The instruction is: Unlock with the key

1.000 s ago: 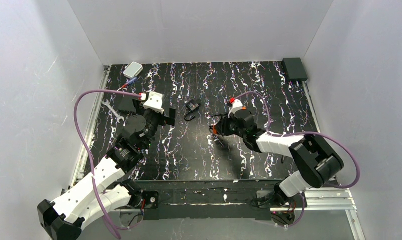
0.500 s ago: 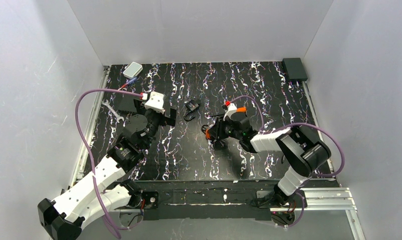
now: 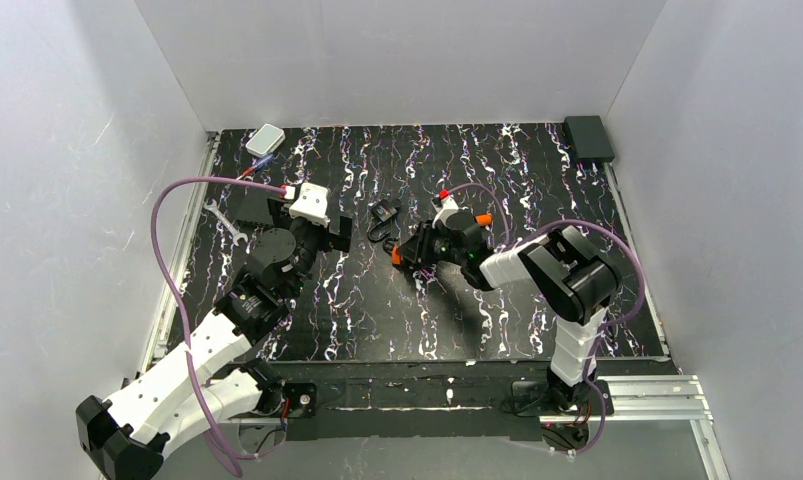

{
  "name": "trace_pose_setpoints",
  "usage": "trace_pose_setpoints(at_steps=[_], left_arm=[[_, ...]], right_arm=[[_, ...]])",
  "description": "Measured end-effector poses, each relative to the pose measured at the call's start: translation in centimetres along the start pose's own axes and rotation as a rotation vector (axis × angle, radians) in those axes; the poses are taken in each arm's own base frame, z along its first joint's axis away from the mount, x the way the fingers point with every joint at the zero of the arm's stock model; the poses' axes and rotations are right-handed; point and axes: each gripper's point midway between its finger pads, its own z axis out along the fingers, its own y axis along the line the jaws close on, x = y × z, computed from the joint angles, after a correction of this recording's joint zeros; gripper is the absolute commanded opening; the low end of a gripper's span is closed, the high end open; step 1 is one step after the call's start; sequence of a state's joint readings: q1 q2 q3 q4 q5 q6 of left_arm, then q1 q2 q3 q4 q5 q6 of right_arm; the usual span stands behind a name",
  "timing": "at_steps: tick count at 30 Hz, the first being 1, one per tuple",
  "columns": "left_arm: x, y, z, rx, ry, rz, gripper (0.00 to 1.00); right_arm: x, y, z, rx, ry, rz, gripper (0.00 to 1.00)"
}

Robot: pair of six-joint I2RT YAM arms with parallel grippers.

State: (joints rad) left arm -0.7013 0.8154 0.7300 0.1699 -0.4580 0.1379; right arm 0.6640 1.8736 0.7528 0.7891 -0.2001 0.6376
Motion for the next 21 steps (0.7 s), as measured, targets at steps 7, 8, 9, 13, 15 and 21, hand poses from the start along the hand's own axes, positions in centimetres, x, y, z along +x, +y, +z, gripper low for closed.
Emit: trace_pose_setpoints(at_steps=[7,8,9,13,15,21], left_arm=[[0.0,0.1,0.0,-0.006,0.001,0.003,0.96],[0.0,0.1,0.0,-0.007,0.001,0.004,0.95],[0.0,0.1,0.0,-0.007,0.001,0.005,0.95],[0.0,0.2,0.0,-0.007,0.001,0.01,0.95],[0.0,0.2,0.0,-0.008,0.001,0.012,0.95],[0.1,0.3,0.0,-0.01,0.002,0.021,0.94]], right_arm=[[-0.6,0.2,1.7,-0.012,0.036,0.043,0.39],[-0.6,0.1,1.7,-0.008,0.042,0.052,0.45],[-0.6,0.0,1.7,-0.006,0.047,0.059,0.5],[-0.3,-0.7,1.5,0.023,0.073,0.077,0.66],[-0.8,-0.7,1.3,0.035,0.067,0.072,0.74],[-2.1,-1.4,-0.4,0.104,0.075,0.034,0.85]])
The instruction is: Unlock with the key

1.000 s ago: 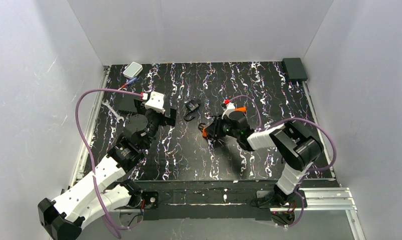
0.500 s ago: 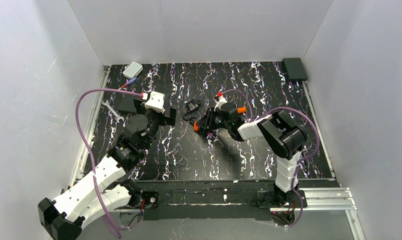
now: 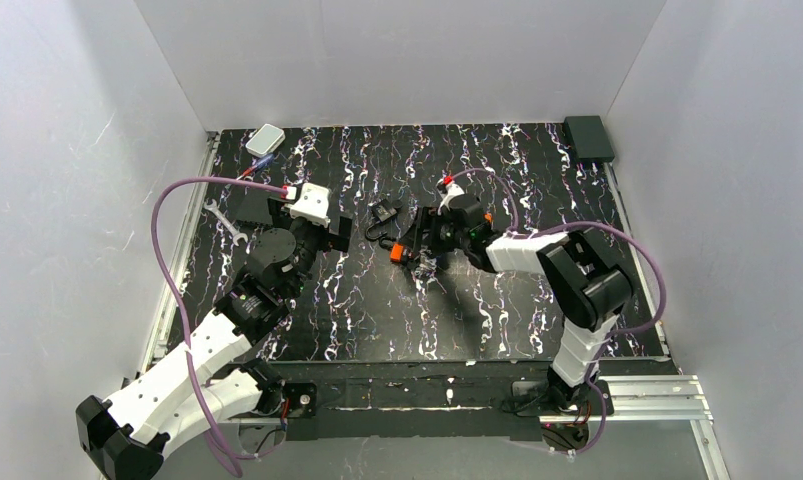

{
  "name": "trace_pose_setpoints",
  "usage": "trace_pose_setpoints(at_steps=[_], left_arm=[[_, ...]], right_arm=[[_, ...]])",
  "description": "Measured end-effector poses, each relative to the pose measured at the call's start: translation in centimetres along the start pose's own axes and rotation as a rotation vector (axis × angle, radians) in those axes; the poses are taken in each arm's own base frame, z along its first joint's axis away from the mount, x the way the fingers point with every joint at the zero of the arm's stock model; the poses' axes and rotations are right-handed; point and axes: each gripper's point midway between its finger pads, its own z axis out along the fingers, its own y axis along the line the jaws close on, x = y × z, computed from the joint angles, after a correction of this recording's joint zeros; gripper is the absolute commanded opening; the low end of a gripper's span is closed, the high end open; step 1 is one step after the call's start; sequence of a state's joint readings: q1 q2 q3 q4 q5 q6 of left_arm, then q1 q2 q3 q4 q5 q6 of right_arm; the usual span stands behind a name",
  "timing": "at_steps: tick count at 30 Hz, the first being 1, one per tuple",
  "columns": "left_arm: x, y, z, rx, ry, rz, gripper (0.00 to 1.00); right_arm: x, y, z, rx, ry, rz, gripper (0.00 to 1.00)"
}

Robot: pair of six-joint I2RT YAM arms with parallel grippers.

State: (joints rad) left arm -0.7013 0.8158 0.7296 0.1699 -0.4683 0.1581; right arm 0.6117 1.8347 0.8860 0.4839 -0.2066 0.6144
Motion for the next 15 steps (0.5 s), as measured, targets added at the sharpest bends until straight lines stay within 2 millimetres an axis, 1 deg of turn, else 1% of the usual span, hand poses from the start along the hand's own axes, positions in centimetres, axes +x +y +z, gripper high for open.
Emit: trace_pose_setpoints(at_steps=[3,5,6,8,11,13,15], left_arm=[[0.1,0.0,0.0,0.0,0.001,0.01,0.93],[0.1,0.0,0.0,0.001,0.001,0.017,0.92],[0.1,0.1,0.0,0.001,0.002,0.019,0.92],[0.1,0.1,0.0,0.001,0.001,0.025,0.92],[0.0,0.1,-0.1,0.001,-0.002,0.026,0.92],[-0.1,0.2,-0.2,0.002,-0.006,0.026,0.92],[-0.2,0.2,-0.2,0.003,-0.009,0.026,0.93]], right_arm=[[-1.3,0.1,-1.1,0.032,-0.014,-0.037,0.88],[-2.8,0.7,-2.1,0.048,-0.038,-0.072,0.9],[-3.7,1.2,-2.7,0.05,-0.057,-0.093,0.93],[-5.7,2.4,-4.1,0.05,-0.098,-0.133,0.98],[-8.9,4.7,-6.7,0.036,-0.182,-0.198,0.98],[-10.9,6.4,-8.9,0.023,-0.253,-0.242,0.98],[-12.5,7.7,-11.1,0.012,-0.314,-0.277,0.98]])
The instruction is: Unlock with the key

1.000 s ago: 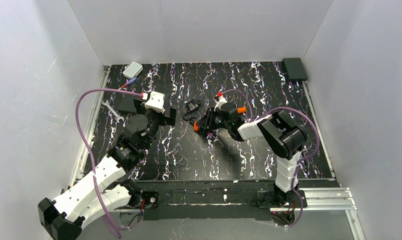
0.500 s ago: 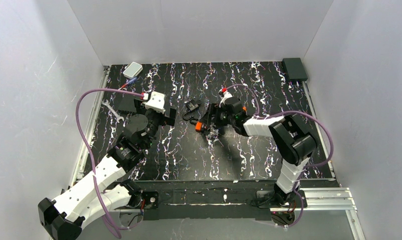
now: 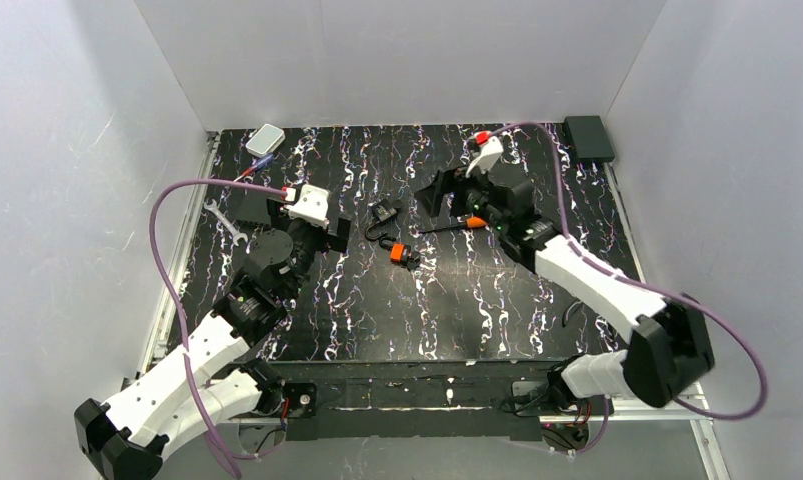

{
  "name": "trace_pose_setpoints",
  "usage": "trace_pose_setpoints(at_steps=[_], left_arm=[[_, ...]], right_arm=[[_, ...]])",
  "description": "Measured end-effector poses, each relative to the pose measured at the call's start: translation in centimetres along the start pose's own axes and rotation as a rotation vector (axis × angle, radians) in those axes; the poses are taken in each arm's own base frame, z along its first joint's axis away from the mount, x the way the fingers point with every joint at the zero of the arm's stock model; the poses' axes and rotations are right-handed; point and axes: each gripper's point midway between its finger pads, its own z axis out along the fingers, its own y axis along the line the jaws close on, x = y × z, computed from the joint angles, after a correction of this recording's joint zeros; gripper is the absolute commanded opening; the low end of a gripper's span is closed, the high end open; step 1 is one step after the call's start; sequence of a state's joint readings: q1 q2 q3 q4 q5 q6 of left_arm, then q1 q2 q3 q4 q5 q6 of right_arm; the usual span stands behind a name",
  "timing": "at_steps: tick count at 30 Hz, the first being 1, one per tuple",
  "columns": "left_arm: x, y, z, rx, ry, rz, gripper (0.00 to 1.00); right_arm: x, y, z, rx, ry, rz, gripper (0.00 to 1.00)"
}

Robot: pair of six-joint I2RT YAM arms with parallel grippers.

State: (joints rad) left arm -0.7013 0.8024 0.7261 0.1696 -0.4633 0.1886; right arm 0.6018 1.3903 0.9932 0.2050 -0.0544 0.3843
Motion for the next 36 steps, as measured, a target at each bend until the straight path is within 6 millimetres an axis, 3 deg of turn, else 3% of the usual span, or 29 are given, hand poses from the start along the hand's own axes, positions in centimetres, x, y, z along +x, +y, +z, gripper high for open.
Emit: trace_pose_setpoints(at_steps=[4,8,12,18,21,28,36], left_arm=[[-0.2,0.0,-0.1,0.003,-0.008,0.0,0.98],[-0.3,0.0,-0.2,0.005,-0.012,-0.003,0.98],[-0.3,0.0,-0.2,0.005,-0.011,-0.002,0.98],[-0.3,0.0,-0.2,0.006,-0.01,-0.003,0.98],[-0.3,-0.1,-0.1,0.009,-0.01,-0.003,0.98],[-0.2,-0.4,-0.1,0.024,-0.009,-0.008,0.98],[-0.2,-0.5,-0.1,0.028,-0.009,-0.008,0.98]], right_arm=[[-4.6,1.4,-3.7,-0.008,-0.136,-0.04,0.98],[-6.1,2.3,-7.4,-0.029,-0.235,-0.028,0.98],[-4.3,1.5,-9.4,-0.013,-0.25,0.058,0.98],[1.6,-1.0,-11.7,0.049,-0.195,0.145,0.98],[3.3,-2.0,-12.7,0.083,-0.19,0.176,0.98],[3.9,-3.5,-13.4,0.163,-0.193,0.22,0.98],[5.0,-3.7,-12.8,0.17,-0.153,0.227,0.98]])
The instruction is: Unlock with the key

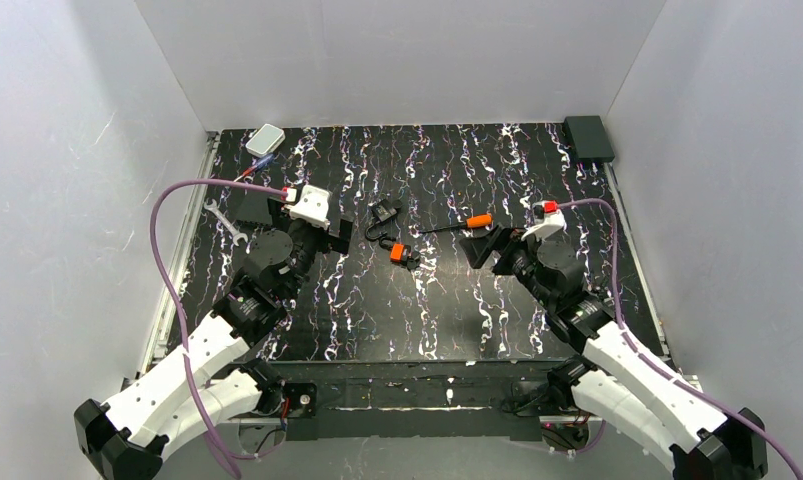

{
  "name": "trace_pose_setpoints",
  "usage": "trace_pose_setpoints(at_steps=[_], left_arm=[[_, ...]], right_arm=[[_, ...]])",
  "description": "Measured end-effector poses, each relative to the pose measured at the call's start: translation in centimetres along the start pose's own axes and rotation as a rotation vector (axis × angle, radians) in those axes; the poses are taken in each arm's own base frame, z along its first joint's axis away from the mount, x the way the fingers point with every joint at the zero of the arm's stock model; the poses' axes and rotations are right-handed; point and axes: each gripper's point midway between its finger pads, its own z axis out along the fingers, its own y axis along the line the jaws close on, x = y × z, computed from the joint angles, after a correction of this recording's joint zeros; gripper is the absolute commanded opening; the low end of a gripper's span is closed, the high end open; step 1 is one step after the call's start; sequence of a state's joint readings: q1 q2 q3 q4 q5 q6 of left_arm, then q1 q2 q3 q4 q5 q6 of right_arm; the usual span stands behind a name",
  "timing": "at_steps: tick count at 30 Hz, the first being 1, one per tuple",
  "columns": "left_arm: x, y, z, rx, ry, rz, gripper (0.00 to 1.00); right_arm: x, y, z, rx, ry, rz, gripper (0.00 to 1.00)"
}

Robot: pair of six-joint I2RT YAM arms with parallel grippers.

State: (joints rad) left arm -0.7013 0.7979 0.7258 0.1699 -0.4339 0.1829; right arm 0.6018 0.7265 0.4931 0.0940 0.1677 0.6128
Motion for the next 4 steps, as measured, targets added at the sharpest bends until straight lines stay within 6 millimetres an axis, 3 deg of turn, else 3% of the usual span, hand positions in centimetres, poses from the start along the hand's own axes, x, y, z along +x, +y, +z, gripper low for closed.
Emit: trace_pose_setpoints(at_steps=[4], left_arm=[[-0.01,0.05,0.0,-0.002,0.0,0.003,0.98]], right_arm=[[0.25,0.87,0.22,-0.055,0.002,0.008,0.98]])
